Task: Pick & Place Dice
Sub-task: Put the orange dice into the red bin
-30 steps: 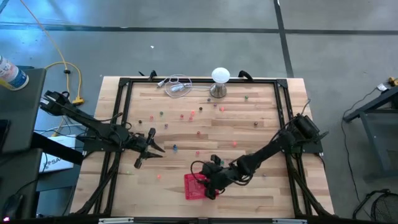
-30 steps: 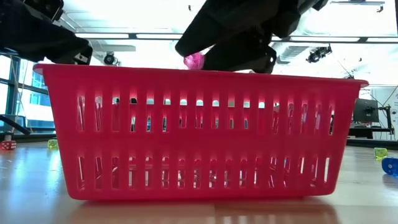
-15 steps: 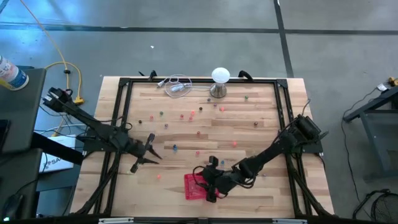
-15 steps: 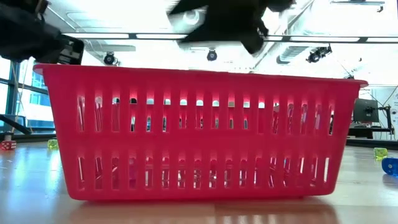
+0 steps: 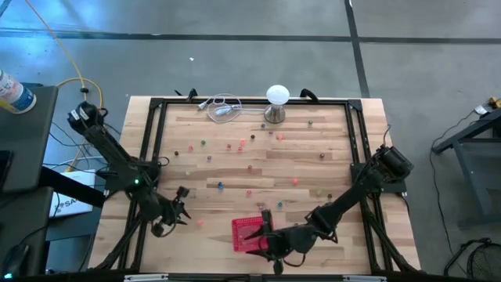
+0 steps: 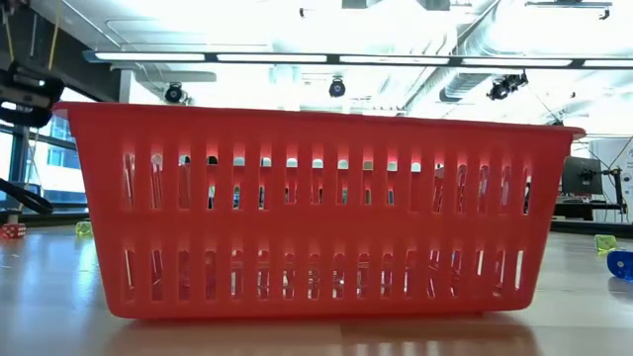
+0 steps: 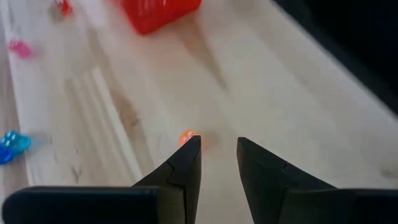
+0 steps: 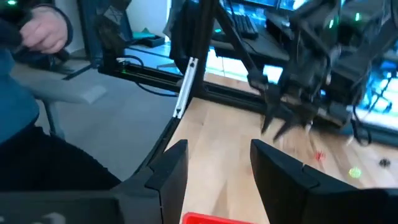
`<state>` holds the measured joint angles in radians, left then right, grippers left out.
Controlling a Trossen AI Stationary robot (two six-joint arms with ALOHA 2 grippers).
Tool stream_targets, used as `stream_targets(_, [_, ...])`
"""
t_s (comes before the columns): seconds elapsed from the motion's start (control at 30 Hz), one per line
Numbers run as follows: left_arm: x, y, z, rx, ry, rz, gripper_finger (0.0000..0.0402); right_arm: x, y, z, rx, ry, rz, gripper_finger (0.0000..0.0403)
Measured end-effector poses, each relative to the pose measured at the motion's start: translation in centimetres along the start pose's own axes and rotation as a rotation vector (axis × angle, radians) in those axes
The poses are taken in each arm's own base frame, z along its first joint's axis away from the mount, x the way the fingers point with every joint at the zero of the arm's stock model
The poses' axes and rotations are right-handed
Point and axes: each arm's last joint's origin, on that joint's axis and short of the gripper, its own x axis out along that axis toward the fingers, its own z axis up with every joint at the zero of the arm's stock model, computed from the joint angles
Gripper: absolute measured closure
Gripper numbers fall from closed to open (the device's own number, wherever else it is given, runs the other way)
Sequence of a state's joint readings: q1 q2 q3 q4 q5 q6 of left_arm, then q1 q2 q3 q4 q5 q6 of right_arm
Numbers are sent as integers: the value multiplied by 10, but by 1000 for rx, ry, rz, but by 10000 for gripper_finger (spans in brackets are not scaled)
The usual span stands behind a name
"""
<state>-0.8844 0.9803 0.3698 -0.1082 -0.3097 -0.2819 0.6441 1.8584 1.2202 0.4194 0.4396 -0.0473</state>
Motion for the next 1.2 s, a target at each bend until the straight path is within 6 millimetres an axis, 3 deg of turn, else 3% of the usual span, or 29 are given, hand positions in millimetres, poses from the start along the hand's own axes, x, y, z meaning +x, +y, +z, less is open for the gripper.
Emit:
stream_targets(0.3, [28, 4, -8, -93, 45, 166, 275, 1, -2, -3, -23, 32, 0, 239])
stream_targets(0.57, [31, 8, -9, -84, 70, 165, 219, 1, -2, -5, -20, 46, -4, 239])
stream_targets(1.2, [50, 7, -15, 33, 166, -4, 216, 1, -2, -4, 124, 38, -8, 239])
